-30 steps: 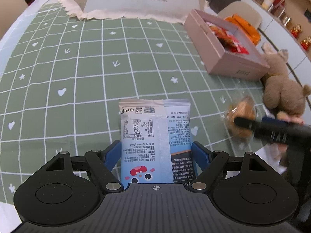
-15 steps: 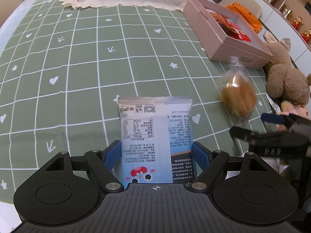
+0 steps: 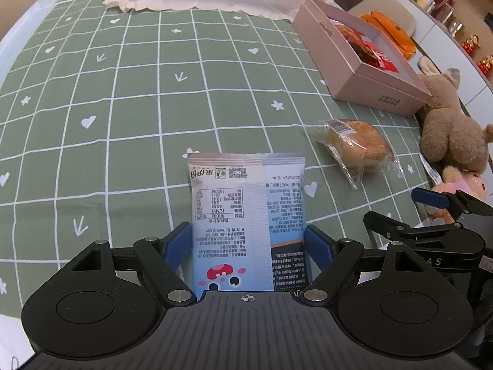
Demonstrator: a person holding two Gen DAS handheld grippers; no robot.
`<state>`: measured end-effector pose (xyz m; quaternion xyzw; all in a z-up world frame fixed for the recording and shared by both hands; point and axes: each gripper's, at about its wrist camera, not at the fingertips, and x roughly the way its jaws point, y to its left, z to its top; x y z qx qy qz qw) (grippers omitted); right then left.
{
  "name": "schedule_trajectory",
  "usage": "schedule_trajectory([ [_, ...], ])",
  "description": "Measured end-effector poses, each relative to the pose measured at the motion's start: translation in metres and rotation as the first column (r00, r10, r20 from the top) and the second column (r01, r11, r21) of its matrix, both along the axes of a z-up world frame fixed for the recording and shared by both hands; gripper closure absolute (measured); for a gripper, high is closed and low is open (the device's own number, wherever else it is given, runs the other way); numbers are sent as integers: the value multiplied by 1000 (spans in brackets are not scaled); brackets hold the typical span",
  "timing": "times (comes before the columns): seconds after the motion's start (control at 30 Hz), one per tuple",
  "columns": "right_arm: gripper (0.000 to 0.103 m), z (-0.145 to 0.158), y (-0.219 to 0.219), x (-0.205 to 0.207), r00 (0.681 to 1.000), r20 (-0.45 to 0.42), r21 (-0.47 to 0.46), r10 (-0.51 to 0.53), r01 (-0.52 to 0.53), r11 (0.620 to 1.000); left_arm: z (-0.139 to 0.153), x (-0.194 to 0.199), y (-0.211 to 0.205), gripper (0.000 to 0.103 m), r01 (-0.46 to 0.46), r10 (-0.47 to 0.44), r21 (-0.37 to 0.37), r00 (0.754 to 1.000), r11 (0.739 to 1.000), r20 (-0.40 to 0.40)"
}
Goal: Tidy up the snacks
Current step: 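Grasp the clear-wrapped bread roll with the right tool while the left tool holds the blue packet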
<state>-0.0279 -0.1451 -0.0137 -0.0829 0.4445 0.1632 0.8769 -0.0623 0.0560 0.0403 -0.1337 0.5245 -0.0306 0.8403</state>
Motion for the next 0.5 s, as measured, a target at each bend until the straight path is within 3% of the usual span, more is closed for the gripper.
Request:
schedule_trajectory([
  [0.07,0,5,1,3,999,-29,7,-15,15,1000,0,-2,1,19,-6,6,-4,1000,1000,-1],
  [0.17,0,29,1,-4,997,61,108,-40,34,994,0,-3,4,19,-16,16,-13,1000,1000,0],
  [0.3,0,48,21,9,990,133,114,-45,30,993,1,-3,0,18,-13,13,5,1000,1000,-1],
  [0.4,0,40,35,32,993,101,121,-55,42,992,1,-3,-2,18,-7,7,15,1000,1000,-1],
  [0.5,0,24,43,45,1000,12,77,-7,6,997,1,-2,-2,18,-4,4,12,1000,1000,-1],
])
